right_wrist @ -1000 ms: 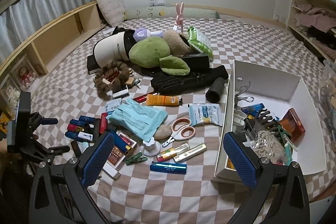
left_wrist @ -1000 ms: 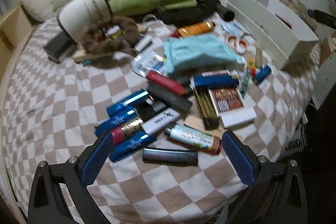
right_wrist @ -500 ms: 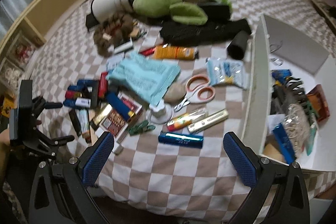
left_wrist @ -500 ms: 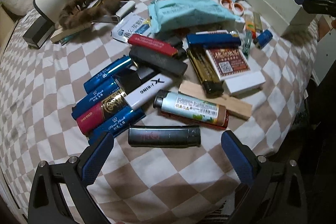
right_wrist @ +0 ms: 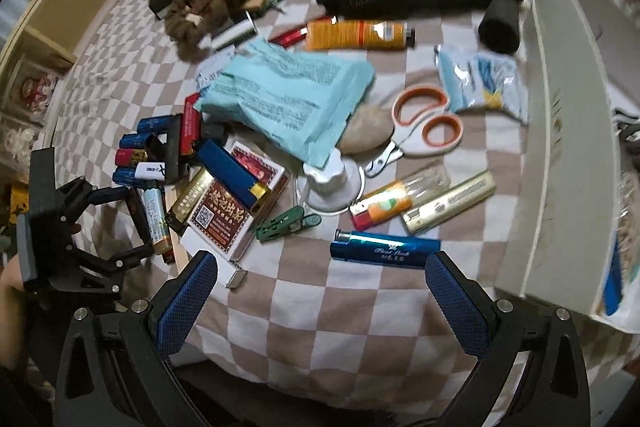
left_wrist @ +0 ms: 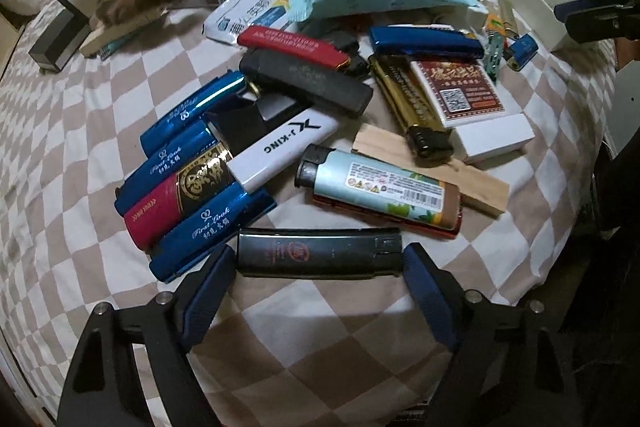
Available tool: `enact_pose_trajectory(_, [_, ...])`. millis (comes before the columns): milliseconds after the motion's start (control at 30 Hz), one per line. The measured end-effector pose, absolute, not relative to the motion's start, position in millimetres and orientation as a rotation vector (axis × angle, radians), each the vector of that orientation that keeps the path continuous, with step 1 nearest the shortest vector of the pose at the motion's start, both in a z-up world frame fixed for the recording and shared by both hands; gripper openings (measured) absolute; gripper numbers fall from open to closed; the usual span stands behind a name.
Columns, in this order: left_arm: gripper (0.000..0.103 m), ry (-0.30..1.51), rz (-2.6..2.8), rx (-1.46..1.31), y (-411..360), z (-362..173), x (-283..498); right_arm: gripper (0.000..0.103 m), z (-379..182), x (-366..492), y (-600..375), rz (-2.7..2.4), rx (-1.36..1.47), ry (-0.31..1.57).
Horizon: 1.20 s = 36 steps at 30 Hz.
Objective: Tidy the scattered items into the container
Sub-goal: 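Lower the left tool and grasp the black lighter while the right tool approaches the blue lighter, then close the right tool on the blue lighter beside the scissors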
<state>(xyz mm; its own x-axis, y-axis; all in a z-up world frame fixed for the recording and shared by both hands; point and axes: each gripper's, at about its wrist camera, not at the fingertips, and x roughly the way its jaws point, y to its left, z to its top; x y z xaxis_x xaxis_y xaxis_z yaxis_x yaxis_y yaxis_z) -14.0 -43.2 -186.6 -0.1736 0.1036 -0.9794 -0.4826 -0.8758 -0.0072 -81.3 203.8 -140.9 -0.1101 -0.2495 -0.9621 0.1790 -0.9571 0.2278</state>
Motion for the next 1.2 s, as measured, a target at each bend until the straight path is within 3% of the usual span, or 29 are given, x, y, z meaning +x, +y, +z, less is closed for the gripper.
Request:
enact_pose_trajectory(300, [0.081,0.458,2.112,-1.726,-41.1,-186.4,-12.2,0.103,-168.8,-98.1,211.0,-2.080,1.999,-0.070])
enact_pose_trajectory(600, [0.081,0.424,2.120,-1.732,-46.7,-183.9,-12.5,0.103,-182.9,-96.6,205.0,-2.100,2.052,0.061])
enact_pose_trajectory(667, [0.081,0.417,2.123,-1.734,-47.9,-183.1,-12.8,0.099,-183.2,-96.5,205.4,-2.103,2.062,0.051])
enact_pose_trajectory(700, [0.081,0.414,2.124,-1.735,-48.6,-182.6,-12.8,0.092,-183.3,-96.5,205.6,-2.104,2.067,0.048])
enact_pose_trajectory(833, [0.081,0.408,2.130,-1.738,-50.7,-181.3,-13.1,0.085,-182.3,-98.6,204.2,-2.108,2.062,0.092])
enact_pose_trajectory(1200, [0.081,0.399,2.135,-1.750,-56.4,-177.7,-16.8,0.084,-160.5,-95.5,208.9,-2.156,2.068,0.119])
